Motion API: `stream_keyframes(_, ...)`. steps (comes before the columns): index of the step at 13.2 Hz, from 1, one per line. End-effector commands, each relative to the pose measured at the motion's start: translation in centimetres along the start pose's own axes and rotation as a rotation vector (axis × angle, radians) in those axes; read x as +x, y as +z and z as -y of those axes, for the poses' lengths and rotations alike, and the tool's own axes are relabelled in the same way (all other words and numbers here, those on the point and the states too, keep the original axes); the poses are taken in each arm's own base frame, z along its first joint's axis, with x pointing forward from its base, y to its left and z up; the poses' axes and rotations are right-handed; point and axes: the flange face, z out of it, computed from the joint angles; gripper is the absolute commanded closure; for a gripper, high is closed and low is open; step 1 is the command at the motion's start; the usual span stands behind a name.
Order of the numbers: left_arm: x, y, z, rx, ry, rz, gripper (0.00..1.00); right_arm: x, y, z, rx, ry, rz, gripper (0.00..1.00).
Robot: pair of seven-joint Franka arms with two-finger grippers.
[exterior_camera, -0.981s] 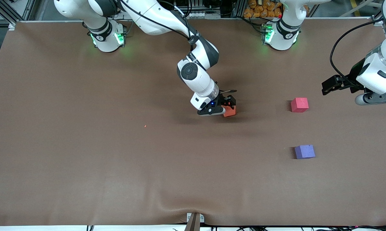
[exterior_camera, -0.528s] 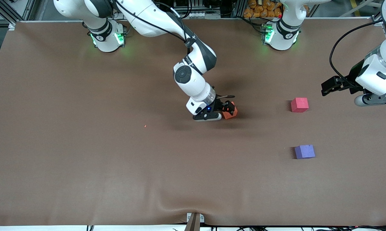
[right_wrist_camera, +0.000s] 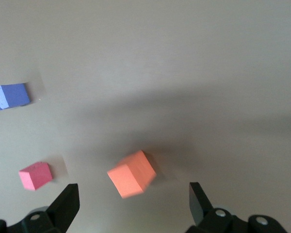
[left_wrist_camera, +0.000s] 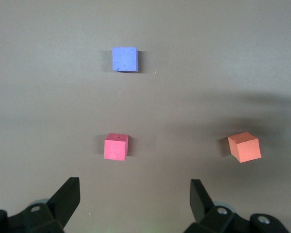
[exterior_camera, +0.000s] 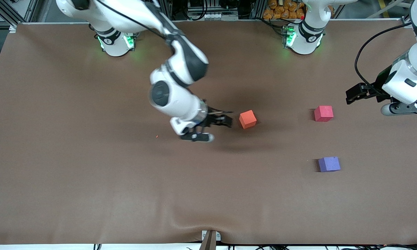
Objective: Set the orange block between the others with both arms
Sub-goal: 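Release the orange cube and withdraw the right gripper while the left gripper approaches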
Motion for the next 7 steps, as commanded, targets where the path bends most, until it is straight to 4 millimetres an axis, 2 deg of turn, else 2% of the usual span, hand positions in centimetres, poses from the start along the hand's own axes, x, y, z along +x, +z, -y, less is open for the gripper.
stream_keyframes(1, 0.9, 0.9, -1.7, -0.019, 0.019, -0.008, 0.00, 2.5, -7.4, -4.5, -0.025, 0.063, 0.061, 0.00)
stream_keyframes(3, 1.6, 1.9, -2.6, -0.022, 0.005, -0.013, 0.00, 4.3, -11.9, -8.4, -0.069, 0.109, 0.080, 0.00)
stream_keyframes(4, 2.0, 2.7, -3.8, -0.026, 0.008, -0.012, 0.00, 5.2, -14.5, -11.0, -0.083, 0.143, 0.074, 0.00)
stream_keyframes(5, 2.1, 3.3, -5.3, -0.024, 0.003, -0.015, 0.00, 5.7, -16.1, -12.8, -0.088, 0.169, 0.075, 0.00)
stream_keyframes(7, 2.5, 4.9, -8.0, -0.025, -0.037, -0.015, 0.00, 6.3, -19.4, -15.5, -0.155, 0.182, 0.038, 0.00)
